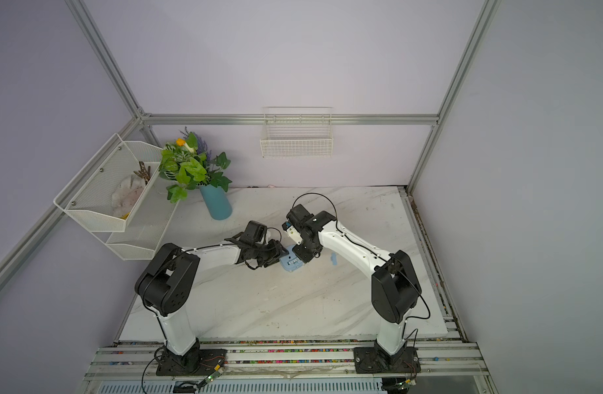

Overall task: Remove the battery from the alarm
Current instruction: Release the battery from the alarm.

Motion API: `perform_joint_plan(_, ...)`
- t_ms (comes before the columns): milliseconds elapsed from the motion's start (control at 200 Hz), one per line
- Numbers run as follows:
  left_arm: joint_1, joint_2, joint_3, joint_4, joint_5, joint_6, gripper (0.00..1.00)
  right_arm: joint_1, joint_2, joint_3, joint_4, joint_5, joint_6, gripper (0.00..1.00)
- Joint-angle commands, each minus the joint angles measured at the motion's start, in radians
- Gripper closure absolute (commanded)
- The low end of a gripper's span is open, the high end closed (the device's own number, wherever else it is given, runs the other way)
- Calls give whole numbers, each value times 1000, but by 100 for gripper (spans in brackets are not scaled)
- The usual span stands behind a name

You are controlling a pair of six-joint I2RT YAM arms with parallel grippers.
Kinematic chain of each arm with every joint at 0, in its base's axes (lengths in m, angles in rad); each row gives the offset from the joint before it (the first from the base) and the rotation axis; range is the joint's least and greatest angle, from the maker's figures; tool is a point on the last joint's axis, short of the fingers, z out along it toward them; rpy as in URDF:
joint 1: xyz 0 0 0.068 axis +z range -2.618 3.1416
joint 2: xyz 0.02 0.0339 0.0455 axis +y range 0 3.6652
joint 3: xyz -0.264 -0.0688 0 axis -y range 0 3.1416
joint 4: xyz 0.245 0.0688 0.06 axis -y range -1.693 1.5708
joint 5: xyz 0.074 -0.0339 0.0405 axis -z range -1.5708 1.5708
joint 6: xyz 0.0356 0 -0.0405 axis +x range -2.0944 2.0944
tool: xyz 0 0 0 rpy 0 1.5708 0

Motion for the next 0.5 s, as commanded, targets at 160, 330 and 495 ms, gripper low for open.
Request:
perform_joint_plan(160,2,42,71,-26,-8,8,43,5,-9,28,-15,41,0,100)
perform_joint_plan(330,1,41,72,-26,-10,6,43,5,10,30,-20,40,3,100)
perform_joint_plan(495,1,42,73,-29,-10,6,43,5,21,37,-29,55,10,100)
